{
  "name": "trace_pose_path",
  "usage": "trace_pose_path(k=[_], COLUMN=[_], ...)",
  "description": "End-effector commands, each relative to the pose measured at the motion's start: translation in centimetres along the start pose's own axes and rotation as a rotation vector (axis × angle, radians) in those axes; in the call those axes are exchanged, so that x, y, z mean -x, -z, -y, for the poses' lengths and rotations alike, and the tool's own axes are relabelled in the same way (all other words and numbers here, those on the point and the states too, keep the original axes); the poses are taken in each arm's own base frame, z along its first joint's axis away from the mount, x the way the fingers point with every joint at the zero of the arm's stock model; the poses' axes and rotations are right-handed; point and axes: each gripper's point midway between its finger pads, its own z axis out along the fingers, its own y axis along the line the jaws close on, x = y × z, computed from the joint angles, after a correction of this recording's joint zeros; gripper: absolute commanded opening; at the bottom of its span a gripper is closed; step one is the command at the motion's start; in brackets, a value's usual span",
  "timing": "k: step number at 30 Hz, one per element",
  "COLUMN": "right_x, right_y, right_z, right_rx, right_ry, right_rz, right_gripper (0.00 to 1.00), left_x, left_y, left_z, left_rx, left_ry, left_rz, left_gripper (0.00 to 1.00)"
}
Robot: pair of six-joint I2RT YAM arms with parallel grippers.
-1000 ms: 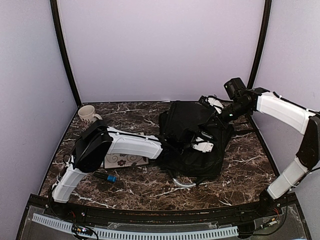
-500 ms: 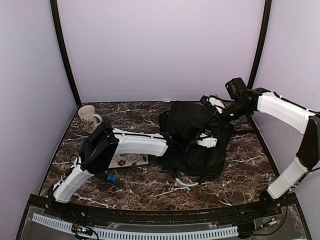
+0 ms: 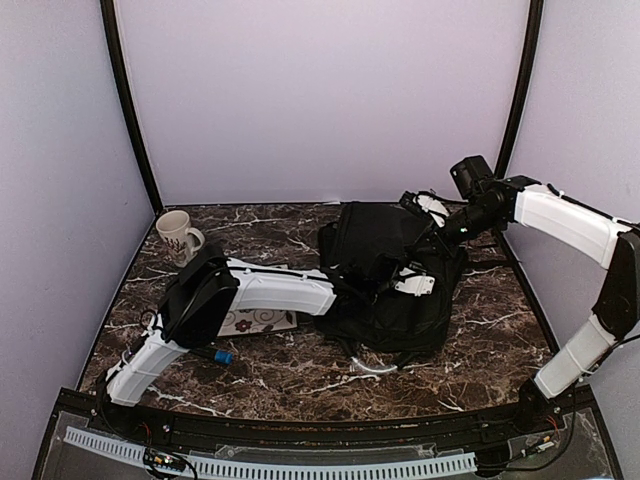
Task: Pack the student bag
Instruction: Place the pen in the second largest pocket of the bag, then pick up the glue stick at the center of the board.
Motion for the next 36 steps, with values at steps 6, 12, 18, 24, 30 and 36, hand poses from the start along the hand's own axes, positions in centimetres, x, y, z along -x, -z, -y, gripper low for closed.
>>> trace_pose_path(k=[6, 12, 18, 24, 30, 36], right_x=[2.1, 1.8, 1.2, -0.2, -3.1, -3.8], right_y=[0.8, 0.3, -0.4, -1.3, -3.5, -4.1], right_z=[-1.7, -1.1, -0.7, -0.5, -0.1, -0.3], right_rx=[0.055, 0.047, 0.036, 0.016, 0.008, 0.030], right_ry=[0.055, 0.047, 0.042, 0.045, 0.038, 0.029], right_rz=[0.104, 0.108, 0.103, 0.094, 0.018, 0.001], right_gripper=[0.00, 0.00, 0.00, 0.00, 0.00, 0.00], left_x=[3.6, 5.3, 4.3, 0.3, -5.8, -12.9], left_y=[6.9, 10.3, 13.8, 19.2, 22.5, 23.8], left_z=[-6.5, -6.0, -6.7, -6.7, -6.9, -5.3], left_rx=[0.123, 0.115, 0.116, 0.083, -0.009, -0.100], left_ry=[0.173, 0.159, 0.230, 0.497, 0.842, 1.129], left_rz=[0.066, 0.093, 0.058, 0.047, -0.091, -0.311], left_gripper=[0.43, 0.44, 0.45, 0.59, 0.68, 0.71])
